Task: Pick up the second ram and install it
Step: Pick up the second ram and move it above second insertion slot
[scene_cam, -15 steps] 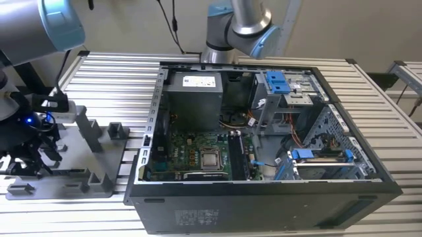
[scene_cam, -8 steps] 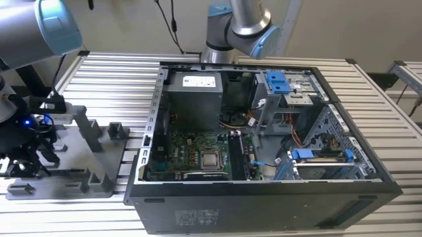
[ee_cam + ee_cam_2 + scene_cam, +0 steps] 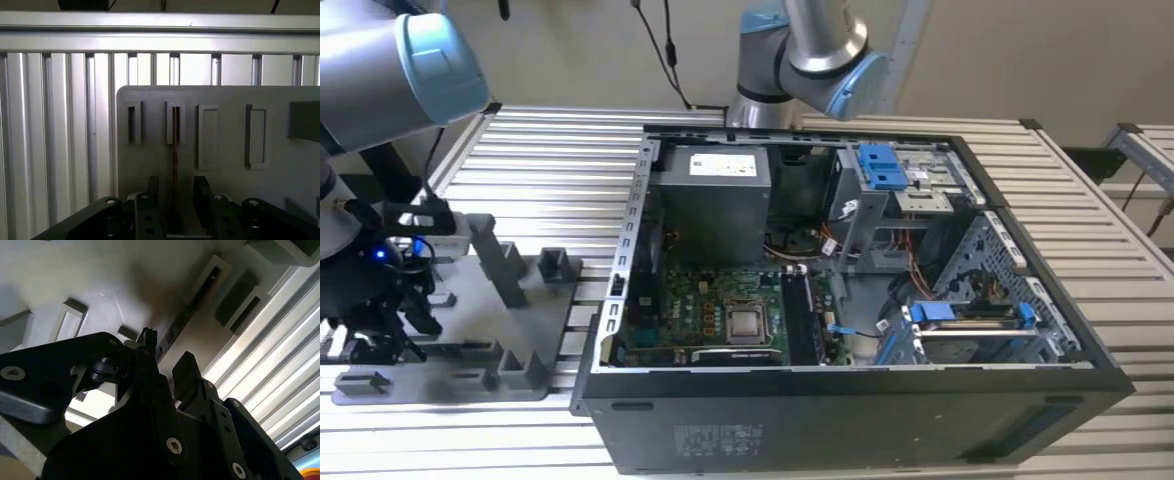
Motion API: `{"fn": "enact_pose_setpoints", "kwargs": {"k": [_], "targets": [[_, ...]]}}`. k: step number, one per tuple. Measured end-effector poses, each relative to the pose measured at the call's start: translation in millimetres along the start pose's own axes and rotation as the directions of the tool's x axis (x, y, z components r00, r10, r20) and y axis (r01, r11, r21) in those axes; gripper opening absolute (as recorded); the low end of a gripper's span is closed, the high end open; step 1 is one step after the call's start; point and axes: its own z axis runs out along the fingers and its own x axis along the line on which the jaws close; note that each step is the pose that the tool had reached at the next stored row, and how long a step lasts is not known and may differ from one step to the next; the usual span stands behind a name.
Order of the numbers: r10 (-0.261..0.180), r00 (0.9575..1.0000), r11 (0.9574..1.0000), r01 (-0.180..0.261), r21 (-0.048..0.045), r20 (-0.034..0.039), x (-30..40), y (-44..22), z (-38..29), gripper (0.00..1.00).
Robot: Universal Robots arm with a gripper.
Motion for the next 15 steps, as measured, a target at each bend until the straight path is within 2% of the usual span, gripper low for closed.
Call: {"fn": "enact_pose_setpoints", "kwargs": {"k": [7, 15], "targets": [[-0.015, 0.9999, 0.9999, 0.015, -0.0006, -0.0001, 0.2, 0.3, 6.8, 0.42], [-0.015, 0.9999, 0.9999, 0.015, -0.0006, -0.0001, 0.2, 0.3, 7.2, 0.40]]}}
